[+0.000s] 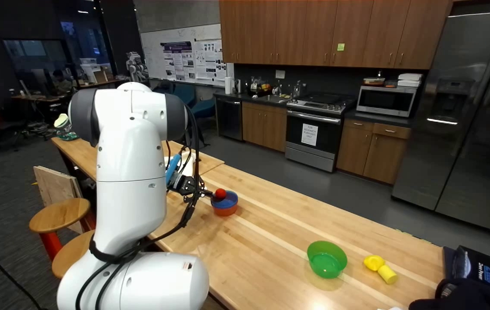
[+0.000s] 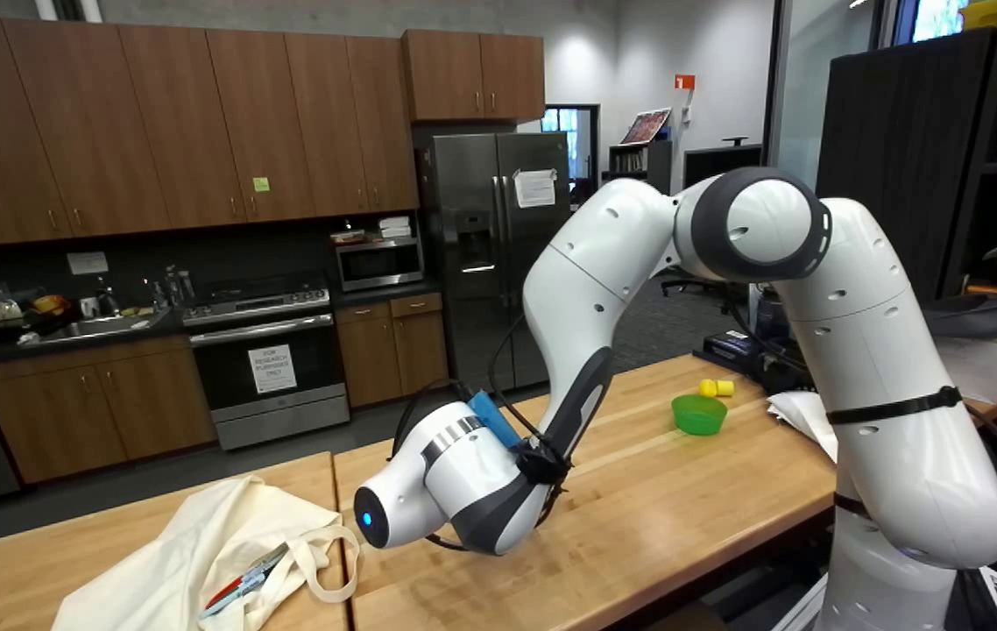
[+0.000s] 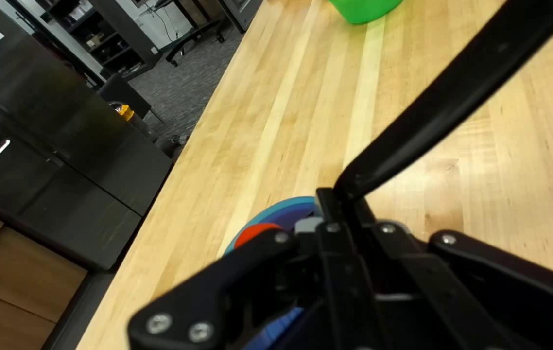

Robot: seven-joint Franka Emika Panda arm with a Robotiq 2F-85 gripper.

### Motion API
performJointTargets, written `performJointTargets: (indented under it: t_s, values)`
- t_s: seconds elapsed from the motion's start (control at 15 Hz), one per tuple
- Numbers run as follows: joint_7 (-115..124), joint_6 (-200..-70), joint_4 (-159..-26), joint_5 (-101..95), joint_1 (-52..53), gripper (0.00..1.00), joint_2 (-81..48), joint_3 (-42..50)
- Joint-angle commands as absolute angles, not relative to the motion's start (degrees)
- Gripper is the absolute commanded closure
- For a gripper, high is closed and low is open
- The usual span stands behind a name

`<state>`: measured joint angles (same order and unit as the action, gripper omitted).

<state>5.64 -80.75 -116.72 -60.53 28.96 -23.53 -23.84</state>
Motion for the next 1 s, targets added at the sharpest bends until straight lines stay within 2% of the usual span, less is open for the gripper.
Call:
performJointTargets:
  t_s: [0.0, 0.93]
  values:
    - [6.5, -80.5, -118.9, -59.8, 28.7, 0.98, -20.5, -24.3]
    - [14.7, -81.4, -121.5, -58.2, 28.7, 0.98, -17.3, -24.8]
